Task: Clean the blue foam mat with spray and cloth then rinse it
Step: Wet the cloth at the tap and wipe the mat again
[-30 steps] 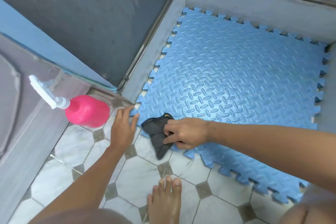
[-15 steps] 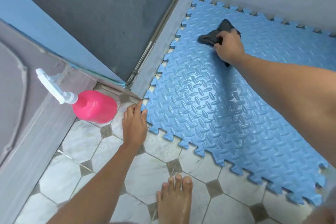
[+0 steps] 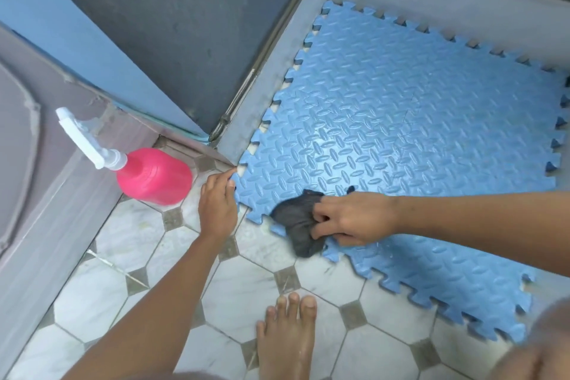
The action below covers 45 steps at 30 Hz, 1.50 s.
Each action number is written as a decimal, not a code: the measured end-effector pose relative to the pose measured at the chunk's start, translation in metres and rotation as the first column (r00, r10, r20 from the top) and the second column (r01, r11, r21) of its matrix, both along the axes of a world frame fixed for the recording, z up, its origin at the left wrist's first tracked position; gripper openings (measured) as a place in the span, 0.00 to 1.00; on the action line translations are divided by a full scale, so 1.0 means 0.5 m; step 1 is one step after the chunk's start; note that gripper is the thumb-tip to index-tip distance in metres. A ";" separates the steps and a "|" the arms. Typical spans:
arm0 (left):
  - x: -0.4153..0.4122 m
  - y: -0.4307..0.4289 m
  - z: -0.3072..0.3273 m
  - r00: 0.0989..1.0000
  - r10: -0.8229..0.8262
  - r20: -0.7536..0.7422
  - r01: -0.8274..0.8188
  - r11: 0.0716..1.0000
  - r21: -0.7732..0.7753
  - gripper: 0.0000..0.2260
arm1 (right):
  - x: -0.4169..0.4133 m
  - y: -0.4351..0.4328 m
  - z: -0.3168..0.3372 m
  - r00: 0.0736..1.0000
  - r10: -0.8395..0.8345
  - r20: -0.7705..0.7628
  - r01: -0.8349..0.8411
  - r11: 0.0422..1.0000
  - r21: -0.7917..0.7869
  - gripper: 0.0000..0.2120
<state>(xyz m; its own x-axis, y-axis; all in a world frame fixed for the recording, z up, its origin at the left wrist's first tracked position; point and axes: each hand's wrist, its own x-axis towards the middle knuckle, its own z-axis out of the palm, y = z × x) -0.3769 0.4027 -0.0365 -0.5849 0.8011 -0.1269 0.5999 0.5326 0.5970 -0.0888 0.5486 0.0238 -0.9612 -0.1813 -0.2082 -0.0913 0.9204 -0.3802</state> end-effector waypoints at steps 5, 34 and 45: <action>0.025 0.014 0.013 0.998 0.064 -0.027 -0.065 0.997 -0.037 0.16 | 0.198 0.179 0.010 0.952 -0.300 0.056 0.288 0.944 0.158 0.12; 0.075 0.218 0.011 0.834 -0.428 -0.350 0.446 0.895 -0.032 0.21 | -0.039 0.321 -0.019 0.907 -0.380 -0.180 0.413 0.885 0.217 0.09; 0.070 0.217 0.009 0.840 -0.432 -0.329 0.448 0.894 -0.031 0.21 | 0.254 0.508 -0.046 -0.222 -0.949 -0.223 0.968 -0.242 0.064 0.14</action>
<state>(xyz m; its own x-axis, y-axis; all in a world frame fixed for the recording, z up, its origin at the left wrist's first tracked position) -0.3418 0.5112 -0.0320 -0.1713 0.9841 0.0477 0.9255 0.1441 0.3502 0.0380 0.8026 0.0008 0.0617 0.9981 0.0000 0.9551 -0.0591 -0.2903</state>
